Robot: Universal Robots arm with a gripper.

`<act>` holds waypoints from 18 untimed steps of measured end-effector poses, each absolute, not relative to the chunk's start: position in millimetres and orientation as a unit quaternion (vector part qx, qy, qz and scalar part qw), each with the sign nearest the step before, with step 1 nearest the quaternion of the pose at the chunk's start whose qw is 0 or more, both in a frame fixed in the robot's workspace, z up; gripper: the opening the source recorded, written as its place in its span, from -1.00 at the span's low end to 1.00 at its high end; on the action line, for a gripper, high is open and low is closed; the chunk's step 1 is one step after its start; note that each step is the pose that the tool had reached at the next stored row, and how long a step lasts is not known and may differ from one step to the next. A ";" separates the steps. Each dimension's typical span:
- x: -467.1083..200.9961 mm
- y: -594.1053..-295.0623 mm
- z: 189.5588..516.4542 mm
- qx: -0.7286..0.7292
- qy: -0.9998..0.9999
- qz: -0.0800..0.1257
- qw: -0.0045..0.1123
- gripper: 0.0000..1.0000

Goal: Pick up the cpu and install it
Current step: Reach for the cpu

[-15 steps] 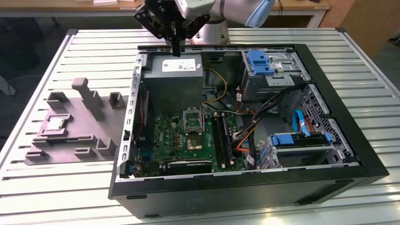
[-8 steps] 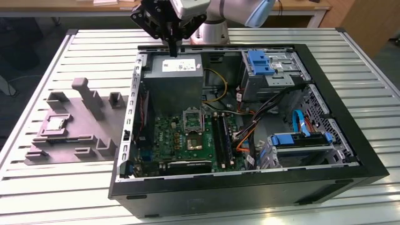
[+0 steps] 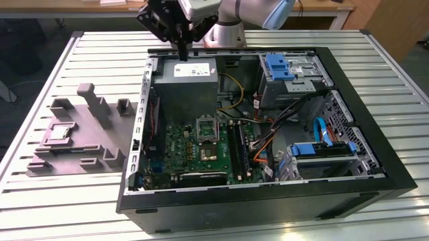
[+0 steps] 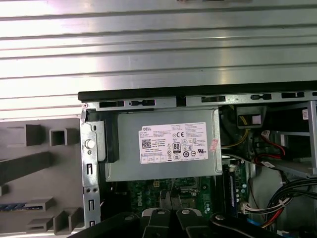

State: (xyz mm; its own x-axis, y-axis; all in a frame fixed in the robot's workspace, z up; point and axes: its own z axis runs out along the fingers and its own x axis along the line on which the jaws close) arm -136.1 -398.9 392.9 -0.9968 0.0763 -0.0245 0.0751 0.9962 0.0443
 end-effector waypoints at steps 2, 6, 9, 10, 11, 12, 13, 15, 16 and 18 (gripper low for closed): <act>-136.6 -398.9 392.9 0.038 0.999 0.022 0.013 -0.79; -137.7 -398.9 392.9 0.038 0.999 0.022 0.013 -0.79; -138.5 -398.9 392.9 0.038 0.999 0.022 0.013 -0.79; -138.8 -398.9 392.9 0.038 0.999 0.022 0.013 -0.79; -139.0 -398.9 392.9 0.038 0.999 0.022 0.013 -0.79; -139.3 -398.9 392.9 0.038 0.999 0.022 0.013 -0.79; -139.5 -398.9 392.9 0.038 0.999 0.022 0.013 -0.79; -140.0 -398.9 392.9 0.038 0.999 0.022 0.013 -0.79; -140.3 -398.9 392.9 0.038 0.999 0.022 0.013 -0.79; -140.8 -398.9 392.9 0.038 0.999 0.022 0.013 -0.79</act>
